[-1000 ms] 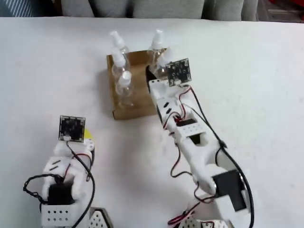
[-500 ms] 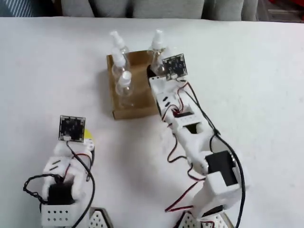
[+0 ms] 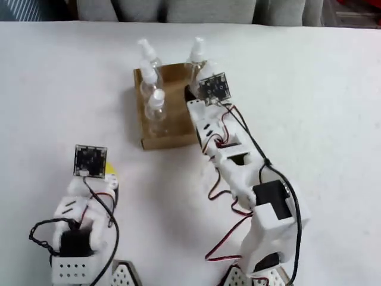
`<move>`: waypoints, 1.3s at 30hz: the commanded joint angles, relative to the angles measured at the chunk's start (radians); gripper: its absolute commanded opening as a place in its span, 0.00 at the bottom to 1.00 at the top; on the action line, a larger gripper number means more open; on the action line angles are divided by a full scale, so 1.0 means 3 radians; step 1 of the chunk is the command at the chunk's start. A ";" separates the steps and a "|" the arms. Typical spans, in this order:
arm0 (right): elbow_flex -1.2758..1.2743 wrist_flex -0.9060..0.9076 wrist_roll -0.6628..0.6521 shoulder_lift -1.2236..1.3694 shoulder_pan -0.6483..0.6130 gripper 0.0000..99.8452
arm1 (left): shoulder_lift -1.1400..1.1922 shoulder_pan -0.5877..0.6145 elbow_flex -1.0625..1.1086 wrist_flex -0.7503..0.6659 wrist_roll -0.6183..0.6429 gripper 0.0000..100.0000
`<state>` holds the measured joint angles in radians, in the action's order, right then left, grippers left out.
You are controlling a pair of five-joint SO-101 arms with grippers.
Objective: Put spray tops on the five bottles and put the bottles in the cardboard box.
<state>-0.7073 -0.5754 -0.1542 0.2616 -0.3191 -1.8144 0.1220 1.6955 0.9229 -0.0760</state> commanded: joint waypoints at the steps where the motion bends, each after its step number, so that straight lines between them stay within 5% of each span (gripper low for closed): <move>1: 0.0066 -0.0054 -0.0020 -0.0013 0.0033 0.01 | -0.0054 0.0038 -0.0010 0.0015 -0.0046 0.02; 39: -0.0486 -0.0074 -0.0046 -0.0049 -0.0008 0.02 | -0.0054 0.0043 -0.0010 0.0015 -0.0046 0.02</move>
<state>-0.8270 -0.5984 -0.1573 0.2524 -0.3176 -1.8144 0.1250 1.6955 0.9229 -0.0775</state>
